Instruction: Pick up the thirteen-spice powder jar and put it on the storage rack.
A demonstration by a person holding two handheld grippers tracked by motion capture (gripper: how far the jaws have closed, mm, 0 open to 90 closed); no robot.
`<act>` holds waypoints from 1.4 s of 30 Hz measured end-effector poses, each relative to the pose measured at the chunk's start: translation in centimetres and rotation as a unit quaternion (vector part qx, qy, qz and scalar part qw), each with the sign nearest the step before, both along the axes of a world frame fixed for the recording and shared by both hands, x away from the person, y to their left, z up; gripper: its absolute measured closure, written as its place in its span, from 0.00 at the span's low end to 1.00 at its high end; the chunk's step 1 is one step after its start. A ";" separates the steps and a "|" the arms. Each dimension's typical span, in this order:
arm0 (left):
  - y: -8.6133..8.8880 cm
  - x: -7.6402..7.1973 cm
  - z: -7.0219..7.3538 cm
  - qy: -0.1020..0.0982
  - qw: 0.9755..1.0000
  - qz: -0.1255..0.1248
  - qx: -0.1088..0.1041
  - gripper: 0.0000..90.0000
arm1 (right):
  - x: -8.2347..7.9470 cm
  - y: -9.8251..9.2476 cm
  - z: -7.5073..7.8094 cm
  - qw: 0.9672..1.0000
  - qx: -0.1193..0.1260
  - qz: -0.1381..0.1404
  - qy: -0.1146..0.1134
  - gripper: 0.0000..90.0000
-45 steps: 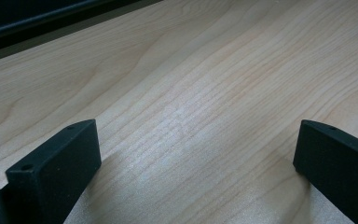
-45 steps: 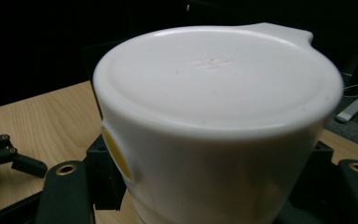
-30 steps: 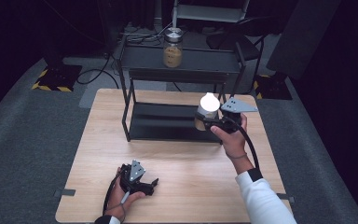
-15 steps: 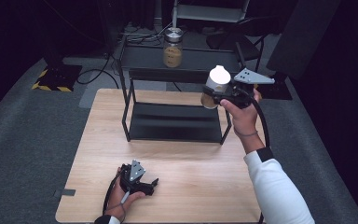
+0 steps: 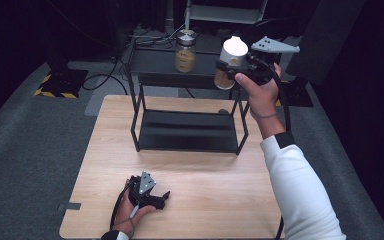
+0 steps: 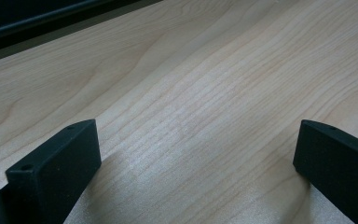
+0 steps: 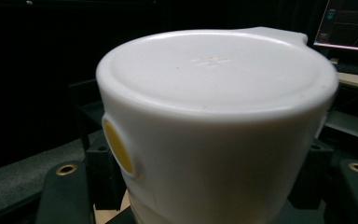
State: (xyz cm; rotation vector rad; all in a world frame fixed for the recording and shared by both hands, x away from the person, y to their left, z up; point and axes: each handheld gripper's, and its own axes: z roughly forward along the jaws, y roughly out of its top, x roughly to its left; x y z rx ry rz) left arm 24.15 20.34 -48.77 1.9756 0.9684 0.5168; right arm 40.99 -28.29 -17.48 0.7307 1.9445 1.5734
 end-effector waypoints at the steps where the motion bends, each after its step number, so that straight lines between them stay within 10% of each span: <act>1: 0.0 0.0 0.0 0.000 1.000 0.000 0.000 0.00 | 0.2 0.2 0.4 1.000 -0.001 -0.004 0.000 0.34; 14: 0.0 0.0 0.0 0.000 1.000 0.000 0.000 0.00 | 2.8 2.7 3.1 0.999 -0.005 -0.039 0.007 0.34; 42: 0.0 0.0 0.0 0.000 1.000 -0.003 0.000 0.00 | 7.0 4.0 2.8 0.994 -0.012 -0.102 0.033 0.34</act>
